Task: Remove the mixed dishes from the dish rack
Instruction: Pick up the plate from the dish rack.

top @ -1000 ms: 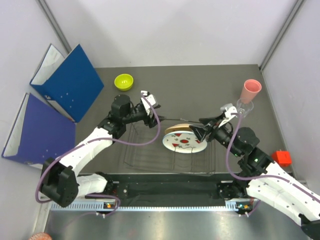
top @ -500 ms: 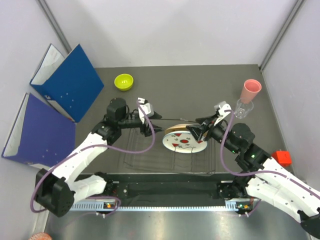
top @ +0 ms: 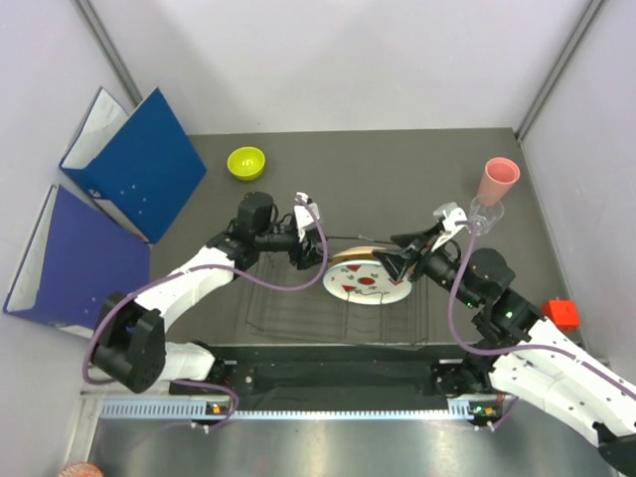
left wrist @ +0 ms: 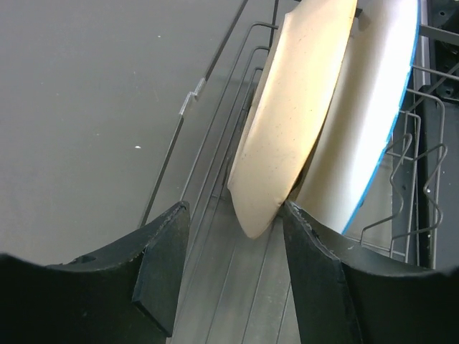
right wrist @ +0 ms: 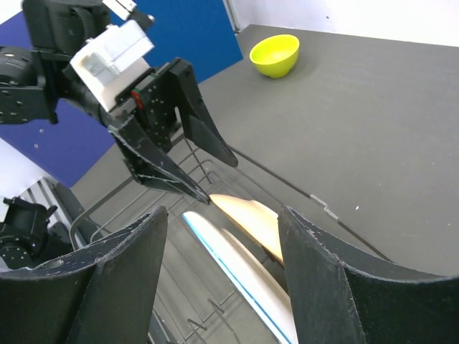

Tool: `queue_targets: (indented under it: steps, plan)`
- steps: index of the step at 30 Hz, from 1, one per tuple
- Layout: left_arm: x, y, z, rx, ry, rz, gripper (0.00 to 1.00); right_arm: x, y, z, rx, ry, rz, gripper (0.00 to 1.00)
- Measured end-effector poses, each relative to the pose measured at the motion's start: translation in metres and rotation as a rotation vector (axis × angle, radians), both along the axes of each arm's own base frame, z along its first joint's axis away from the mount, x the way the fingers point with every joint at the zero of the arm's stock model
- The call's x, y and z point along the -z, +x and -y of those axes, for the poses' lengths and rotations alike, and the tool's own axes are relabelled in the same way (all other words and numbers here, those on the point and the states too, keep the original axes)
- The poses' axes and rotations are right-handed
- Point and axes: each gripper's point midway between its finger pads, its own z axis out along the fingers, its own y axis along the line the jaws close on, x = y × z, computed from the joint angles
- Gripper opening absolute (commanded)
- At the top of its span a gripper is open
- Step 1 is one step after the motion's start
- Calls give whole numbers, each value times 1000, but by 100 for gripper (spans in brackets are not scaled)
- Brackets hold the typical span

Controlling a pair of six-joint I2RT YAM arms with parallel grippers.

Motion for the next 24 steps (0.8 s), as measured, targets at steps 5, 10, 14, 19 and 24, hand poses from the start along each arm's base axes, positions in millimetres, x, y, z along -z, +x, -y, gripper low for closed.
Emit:
queue_targets:
  steps: [5, 10, 14, 19, 24]
  plan:
    - [1, 4, 3, 1, -10, 2, 59, 0, 0, 0, 0, -1, -1, 63]
    - [-3, 3, 6, 14, -33, 3, 59, 5, 2, -1, 0, -13, -14, 64]
    - [-6, 3, 10, 31, -56, -3, 58, 7, 2, -2, 0, -18, -19, 63]
    - [-2, 1, 17, 65, -79, -37, 57, 8, 3, -2, 1, -20, -22, 63]
    - [5, -2, 23, 89, -87, -69, 55, 8, 3, -2, 1, -20, -22, 63]
